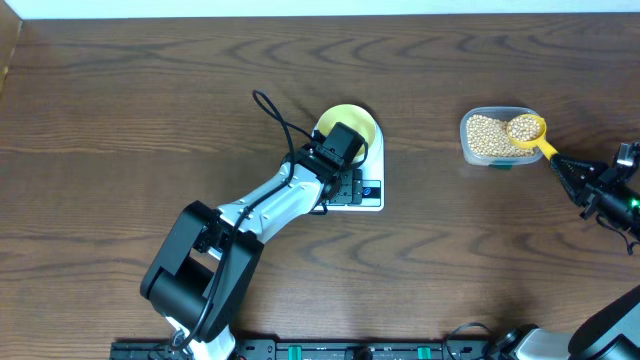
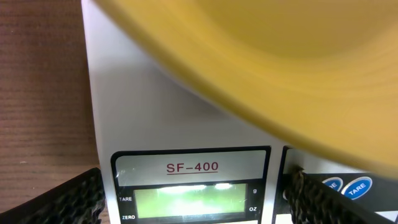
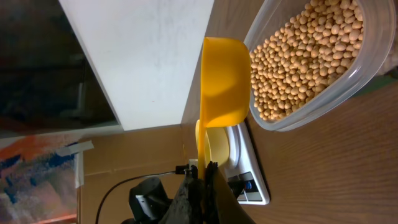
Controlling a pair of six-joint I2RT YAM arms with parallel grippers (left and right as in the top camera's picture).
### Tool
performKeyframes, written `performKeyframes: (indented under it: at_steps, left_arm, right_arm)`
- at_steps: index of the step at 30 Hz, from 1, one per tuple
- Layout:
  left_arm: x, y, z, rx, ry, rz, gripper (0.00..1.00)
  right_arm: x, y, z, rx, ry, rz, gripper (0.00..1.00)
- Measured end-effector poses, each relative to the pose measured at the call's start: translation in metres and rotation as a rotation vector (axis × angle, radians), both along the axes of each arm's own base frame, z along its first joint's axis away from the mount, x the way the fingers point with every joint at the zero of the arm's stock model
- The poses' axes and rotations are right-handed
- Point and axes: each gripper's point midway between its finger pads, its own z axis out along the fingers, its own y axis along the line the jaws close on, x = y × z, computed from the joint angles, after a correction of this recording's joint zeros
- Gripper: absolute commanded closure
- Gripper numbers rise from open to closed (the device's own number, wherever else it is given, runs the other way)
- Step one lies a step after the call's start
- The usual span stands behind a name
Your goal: Scoop item into bowl and weigh 50g on scale
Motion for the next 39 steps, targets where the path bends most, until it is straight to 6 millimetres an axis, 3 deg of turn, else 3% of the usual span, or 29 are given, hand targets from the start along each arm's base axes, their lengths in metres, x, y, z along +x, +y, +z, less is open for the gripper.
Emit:
performKeyframes:
  at_steps: [26,39]
  left_arm:
    - [0.000,0.000,0.001,0.001,-0.001,0.001,0.06]
    - [-0.010,0.006,0.005,0.013,0.022,-0.003,0.06]
  right_arm:
    - [0.000,0.000,0.000,-0.001,0.000,0.000,0.99]
    - [0.000,0.000,0.000,-0.001,0.000,0.000,0.99]
